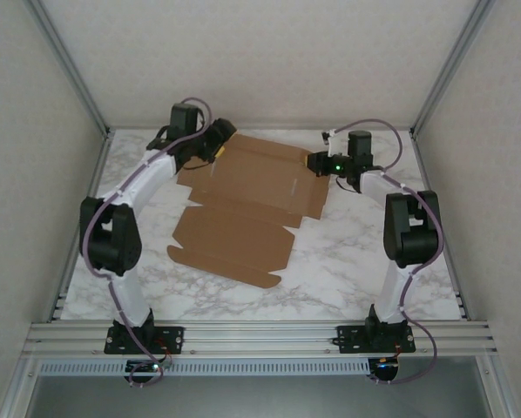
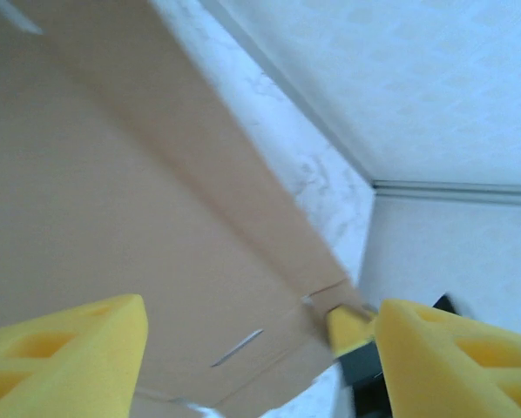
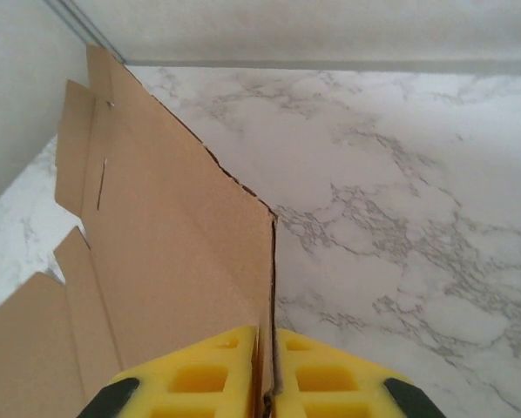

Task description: Fold the paper box

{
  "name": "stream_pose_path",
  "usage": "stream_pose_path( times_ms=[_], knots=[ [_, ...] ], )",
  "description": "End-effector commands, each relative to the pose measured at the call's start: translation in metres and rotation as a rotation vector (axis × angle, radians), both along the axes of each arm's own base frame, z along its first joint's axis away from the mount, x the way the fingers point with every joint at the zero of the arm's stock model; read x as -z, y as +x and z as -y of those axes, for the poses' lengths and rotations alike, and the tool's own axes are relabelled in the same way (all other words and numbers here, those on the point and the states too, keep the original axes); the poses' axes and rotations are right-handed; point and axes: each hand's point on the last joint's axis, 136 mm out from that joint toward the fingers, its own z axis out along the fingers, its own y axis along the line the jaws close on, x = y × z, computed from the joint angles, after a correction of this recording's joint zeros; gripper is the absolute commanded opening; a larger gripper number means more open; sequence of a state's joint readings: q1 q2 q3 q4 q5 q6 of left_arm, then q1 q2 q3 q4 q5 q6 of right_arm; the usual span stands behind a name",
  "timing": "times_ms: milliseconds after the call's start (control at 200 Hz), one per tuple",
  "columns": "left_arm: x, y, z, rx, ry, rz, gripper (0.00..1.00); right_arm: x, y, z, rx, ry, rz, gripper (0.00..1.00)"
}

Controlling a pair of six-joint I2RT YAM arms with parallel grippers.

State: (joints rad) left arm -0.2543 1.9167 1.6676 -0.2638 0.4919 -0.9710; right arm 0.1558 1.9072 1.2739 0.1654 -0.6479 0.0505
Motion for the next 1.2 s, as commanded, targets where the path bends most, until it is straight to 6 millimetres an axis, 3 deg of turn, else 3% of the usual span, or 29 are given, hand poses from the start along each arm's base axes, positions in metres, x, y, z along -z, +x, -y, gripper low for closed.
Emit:
stream_pose_path(
  times_ms=[0,185,421,626,976,1197],
  knots=[
    [0.032,-0.002,0.027,-0.024,-0.062,-0.216,0.74,-0.037,0.003,0.003,0.021,-0.086,0.205,0.11],
    [0.045,0.017,0.037,-0.097,-0.085,-0.335,0.77,-0.051,-0.004,0.007,0.037,-0.115,0.273,0.12],
    [0.054,0.032,0.041,-0.149,-0.120,-0.375,0.77,-0.052,-0.014,0.001,0.009,-0.156,0.311,0.15],
    [0.051,0.045,0.043,-0.169,-0.128,-0.370,0.78,-0.052,-0.020,-0.003,-0.003,-0.207,0.356,0.17],
    [0.051,0.023,0.025,-0.210,-0.033,-0.430,0.78,-0.073,-0.031,-0.001,0.002,-0.347,0.570,0.21],
    [0.050,0.029,0.023,-0.205,-0.073,-0.428,0.79,-0.080,-0.048,-0.009,-0.065,-0.346,0.671,0.23]
  ],
)
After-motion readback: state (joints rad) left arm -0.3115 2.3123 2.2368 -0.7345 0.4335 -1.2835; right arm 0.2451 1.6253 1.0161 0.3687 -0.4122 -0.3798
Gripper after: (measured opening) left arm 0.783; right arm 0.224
